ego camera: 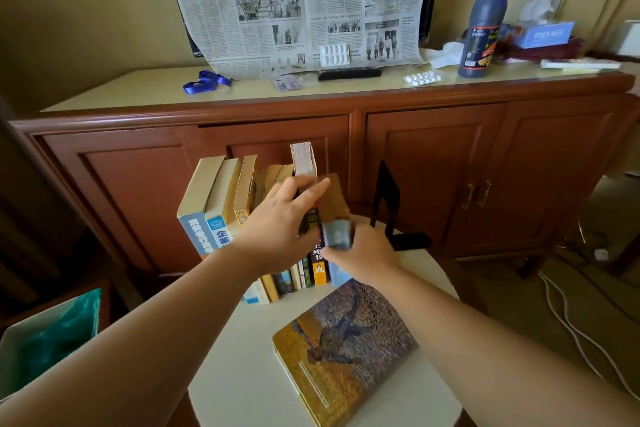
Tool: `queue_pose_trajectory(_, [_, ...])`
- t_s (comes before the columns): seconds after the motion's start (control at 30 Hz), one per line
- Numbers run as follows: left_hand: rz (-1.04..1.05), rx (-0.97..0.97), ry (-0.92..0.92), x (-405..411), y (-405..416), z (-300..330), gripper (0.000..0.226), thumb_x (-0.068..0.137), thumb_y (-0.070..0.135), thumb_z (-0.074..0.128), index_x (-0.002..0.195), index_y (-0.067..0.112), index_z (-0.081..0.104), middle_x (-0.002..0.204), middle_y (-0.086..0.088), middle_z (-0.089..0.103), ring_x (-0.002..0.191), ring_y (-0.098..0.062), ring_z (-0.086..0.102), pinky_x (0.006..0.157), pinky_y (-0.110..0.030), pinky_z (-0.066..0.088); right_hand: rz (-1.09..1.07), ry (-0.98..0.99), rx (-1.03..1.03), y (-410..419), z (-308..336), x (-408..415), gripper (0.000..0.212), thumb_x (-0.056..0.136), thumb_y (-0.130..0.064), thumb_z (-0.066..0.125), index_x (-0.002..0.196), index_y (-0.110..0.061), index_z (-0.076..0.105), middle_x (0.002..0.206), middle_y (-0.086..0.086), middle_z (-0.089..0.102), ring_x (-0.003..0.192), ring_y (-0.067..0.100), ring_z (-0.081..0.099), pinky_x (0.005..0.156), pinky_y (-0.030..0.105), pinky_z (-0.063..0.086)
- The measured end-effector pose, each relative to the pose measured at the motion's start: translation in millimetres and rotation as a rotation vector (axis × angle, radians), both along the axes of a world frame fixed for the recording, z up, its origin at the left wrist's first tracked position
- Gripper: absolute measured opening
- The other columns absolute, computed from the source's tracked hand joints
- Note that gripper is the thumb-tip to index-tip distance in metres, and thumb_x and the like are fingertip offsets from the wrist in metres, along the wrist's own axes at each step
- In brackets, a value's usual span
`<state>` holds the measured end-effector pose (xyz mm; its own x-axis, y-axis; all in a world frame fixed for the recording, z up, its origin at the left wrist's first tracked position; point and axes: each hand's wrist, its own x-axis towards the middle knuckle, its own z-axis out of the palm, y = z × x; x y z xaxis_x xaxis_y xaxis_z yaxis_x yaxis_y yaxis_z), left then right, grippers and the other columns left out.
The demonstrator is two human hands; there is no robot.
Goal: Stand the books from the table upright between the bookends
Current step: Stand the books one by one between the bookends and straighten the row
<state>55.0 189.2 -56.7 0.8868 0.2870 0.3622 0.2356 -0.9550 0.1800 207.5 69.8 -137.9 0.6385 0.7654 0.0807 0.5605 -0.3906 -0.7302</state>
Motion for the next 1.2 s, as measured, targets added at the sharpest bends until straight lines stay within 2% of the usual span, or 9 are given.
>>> queue_pose_trajectory(0.1, [0.022, 0.080, 0.100, 3.2, 3.1, 6.7, 0.083, 0.092, 0.037, 0.071, 0.163, 0.039, 0.028, 0.159, -0.003, 0.027, 0.145, -0.026, 0.029, 0.119, -0.040, 0.035, 0.094, 0.019, -0.027, 0.2, 3.1, 3.1, 0.022, 0.085, -0.042, 0.072, 0.096, -0.028, 0.059, 0.079, -0.008, 0.066, 0.070, 0.008, 0.064, 0.057, 0.026, 0.046])
queue_pose_trajectory(0.23, [0.061, 0.124, 0.090, 2.8, -6.6, -0.2, 0.085, 0.091, 0.038, 0.071, 0.163, 0.032, 0.027, 0.165, -0.004, 0.022, 0.151, -0.027, 0.026, 0.123, -0.044, 0.034, 0.065, 0.013, 0.045, -5.1, -5.6, -1.1, 0.053, 0.089, -0.046, 0.074, 0.127, -0.027, 0.044, 0.102, -0.010, 0.063, 0.089, 0.014, 0.064, 0.074, 0.033, 0.054])
queue_pose_trajectory(0.47, [0.121, 0.106, 0.001, 0.7, -10.5, -20.5, 0.104, 0.090, 0.041, 0.071, 0.168, 0.020, 0.005, 0.175, -0.003, 0.009, 0.162, -0.019, -0.001, 0.132, -0.044, 0.004, 0.047, 0.048, 0.111, 3.1, -5.8, -5.6, 0.045, 0.094, -0.041, 0.072, 0.134, -0.028, 0.057, 0.112, -0.007, 0.068, 0.103, 0.015, 0.064, 0.081, 0.026, 0.043])
queue_pose_trajectory(0.67, [0.151, 0.121, 0.059, -3.4, -15.8, -24.2, 0.106, 0.096, 0.042, 0.064, 0.166, 0.021, -0.012, 0.173, 0.000, -0.018, 0.157, -0.018, -0.025, 0.124, -0.037, -0.019, 0.161, 0.019, -0.132, -6.0, -4.5, 8.1, 0.068, 0.101, -0.042, 0.059, 0.159, -0.028, 0.026, 0.145, 0.001, 0.057, 0.129, 0.026, 0.056, 0.095, 0.033, 0.045])
queue_pose_trajectory(0.77, [0.114, 0.102, -0.069, -14.8, -27.0, -39.8, 0.092, 0.095, 0.024, 0.067, 0.168, 0.018, 0.010, 0.175, -0.001, -0.002, 0.160, -0.016, -0.016, 0.127, -0.040, -0.009, 0.102, -0.002, -0.129, -6.4, -5.4, 7.5, 0.072, 0.102, -0.033, 0.057, 0.159, -0.026, 0.014, 0.137, 0.008, 0.062, 0.111, 0.028, 0.066, 0.088, 0.039, 0.055])
queue_pose_trajectory(0.9, [0.083, 0.039, -0.136, -36.2, -38.2, -78.4, 0.059, 0.093, 0.016, 0.070, 0.149, 0.016, 0.053, 0.159, -0.002, 0.044, 0.148, -0.024, 0.039, 0.121, -0.045, 0.040, 0.094, 0.022, -0.069, -8.3, -5.8, 8.4, 0.066, 0.099, -0.028, 0.065, 0.152, -0.033, 0.026, 0.134, 0.002, 0.065, 0.112, 0.026, 0.067, 0.087, 0.040, 0.056])
queue_pose_trajectory(1.03, [0.330, -0.342, 0.216, -50.8, -50.3, -98.1, 0.048, 0.092, 0.061, 0.065, 0.128, 0.029, 0.061, 0.116, 0.012, 0.061, 0.102, -0.011, 0.061, 0.082, -0.030, 0.058, 0.079, -0.002, -0.029, -15.4, -4.6, 7.3, 0.071, 0.097, -0.027, 0.069, 0.153, -0.037, 0.027, 0.141, -0.001, 0.058, 0.121, 0.024, 0.061, 0.093, 0.039, 0.056])
queue_pose_trajectory(1.13, [0.398, -0.397, 0.545, -56.0, -55.6, -110.1, 0.081, 0.068, 0.096, 0.055, 0.115, 0.030, 0.058, 0.106, 0.011, 0.057, 0.090, -0.009, 0.058, 0.074, -0.027, 0.056, 0.036, -0.019, 0.006, -21.9, -3.7, 2.9, 0.070, 0.096, -0.028, 0.070, 0.152, -0.028, 0.028, 0.141, 0.003, 0.056, 0.119, 0.023, 0.061, 0.087, 0.032, 0.051])
queue_pose_trajectory(1.2, [0.417, -0.430, 0.630, -56.0, -58.6, -114.1, 0.089, 0.060, 0.100, 0.057, 0.114, 0.029, 0.058, 0.101, 0.007, 0.056, 0.087, -0.010, 0.057, 0.075, -0.028, 0.058, 0.014, -0.042, -0.038, -31.9, -10.0, -0.6, 0.064, 0.095, -0.034, 0.070, 0.147, -0.026, 0.035, 0.141, 0.003, 0.056, 0.121, 0.023, 0.059, 0.088, 0.032, 0.049])
